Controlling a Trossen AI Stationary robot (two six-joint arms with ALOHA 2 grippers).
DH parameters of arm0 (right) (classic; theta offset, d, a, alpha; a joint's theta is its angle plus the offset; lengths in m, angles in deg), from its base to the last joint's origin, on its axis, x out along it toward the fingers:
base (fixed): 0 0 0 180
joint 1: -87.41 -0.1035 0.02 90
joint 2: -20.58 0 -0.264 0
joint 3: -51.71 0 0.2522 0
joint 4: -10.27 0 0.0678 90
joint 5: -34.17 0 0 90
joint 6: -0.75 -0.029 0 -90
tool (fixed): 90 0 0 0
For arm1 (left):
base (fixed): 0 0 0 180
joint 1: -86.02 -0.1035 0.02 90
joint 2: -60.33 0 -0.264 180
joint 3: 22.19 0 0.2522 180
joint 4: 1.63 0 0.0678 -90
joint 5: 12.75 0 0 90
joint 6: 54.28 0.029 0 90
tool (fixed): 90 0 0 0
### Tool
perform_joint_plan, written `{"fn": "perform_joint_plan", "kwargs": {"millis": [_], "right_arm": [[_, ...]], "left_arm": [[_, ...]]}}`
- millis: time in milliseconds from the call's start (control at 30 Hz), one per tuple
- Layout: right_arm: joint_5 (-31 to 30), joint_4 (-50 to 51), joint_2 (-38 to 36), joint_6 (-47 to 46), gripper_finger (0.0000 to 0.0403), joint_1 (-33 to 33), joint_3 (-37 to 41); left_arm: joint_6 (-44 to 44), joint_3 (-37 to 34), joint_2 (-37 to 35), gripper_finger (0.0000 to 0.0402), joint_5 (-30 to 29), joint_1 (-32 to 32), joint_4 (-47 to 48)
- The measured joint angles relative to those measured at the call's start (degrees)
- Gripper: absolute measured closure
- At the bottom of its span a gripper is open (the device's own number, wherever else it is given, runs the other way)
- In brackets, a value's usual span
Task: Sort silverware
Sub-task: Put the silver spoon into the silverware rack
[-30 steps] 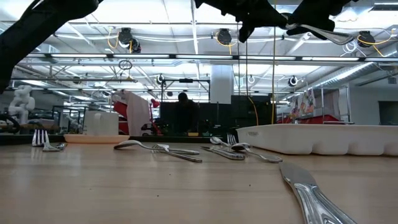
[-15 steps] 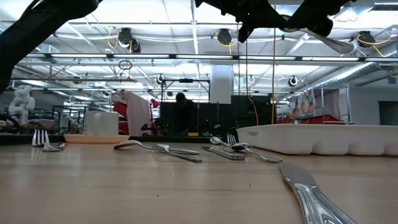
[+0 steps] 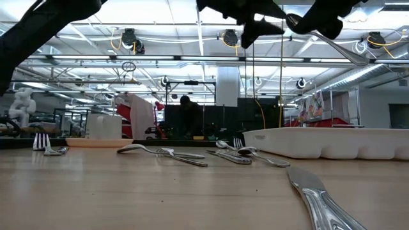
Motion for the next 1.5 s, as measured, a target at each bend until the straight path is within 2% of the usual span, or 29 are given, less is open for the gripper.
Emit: {"fn": "perform_joint_plan", "kwargs": {"millis": [133,267,500,600,700,800,933,1100,1200,1300,1500], "right_arm": [[-0.3,0.3,-0.4,0.0,0.0403,0.0,0.0],[-0.4,0.2,-1.0,0.0,0.0403,0.0,0.0],[-0.4,-0.1,-2.9,0.0,0.0403,0.0,0.0],[-1.6,-0.7,-3.4,0.2,0.0403,0.0,0.0],[-2.3,-0.7,-3.5,1.0,0.0403,0.0,0.0],[-2.3,-0.6,-3.6,1.5,0.0403,0.0,0.0],[-2.2,-1.1,-3.5,2.6,0.0403,0.0,0.0],[-2.2,-6.6,-3.5,5.8,0.0403,0.1,0.1],[-0.7,-17.1,-5.1,8.2,0.0403,1.4,3.2],[3.3,-25.0,-9.2,7.4,0.0403,4.8,7.5],[9.9,-22.0,-21.2,-9.4,0.0403,13.7,14.4]], "left_arm": [[4.3,0.0,-2.3,0.0216,-2.5,-0.6,8.7],[8.5,0.0,-6.0,0.0234,-7.7,-0.2,10.8],[14.3,-0.7,-16.2,0.0255,-8.3,-1.5,16.8],[15.2,-4.7,-21.7,0.026,-8.6,-2.2,19.0],[14.7,-14.4,-28.7,0.0265,-8.7,-2.3,18.8],[12.0,-29.7,-37.8,0.0267,-9.3,-2.3,13.4],[4.7,-52.0,-53.1,0.0268,-13.6,-2.3,-4.0],[-2.5,-73.3,-68.9,0.0268,-23.2,-2.3,-24.5],[-5.6,-83.0,-75.4,0.0268,-26.7,-2.2,-34.2],[-9.0,-91.1,-79.3,0.0268,-27.5,-2.2,-41.1],[-13.1,-102.2,-82.1,0.0268,-28.6,-2.1,-50.7]]}}
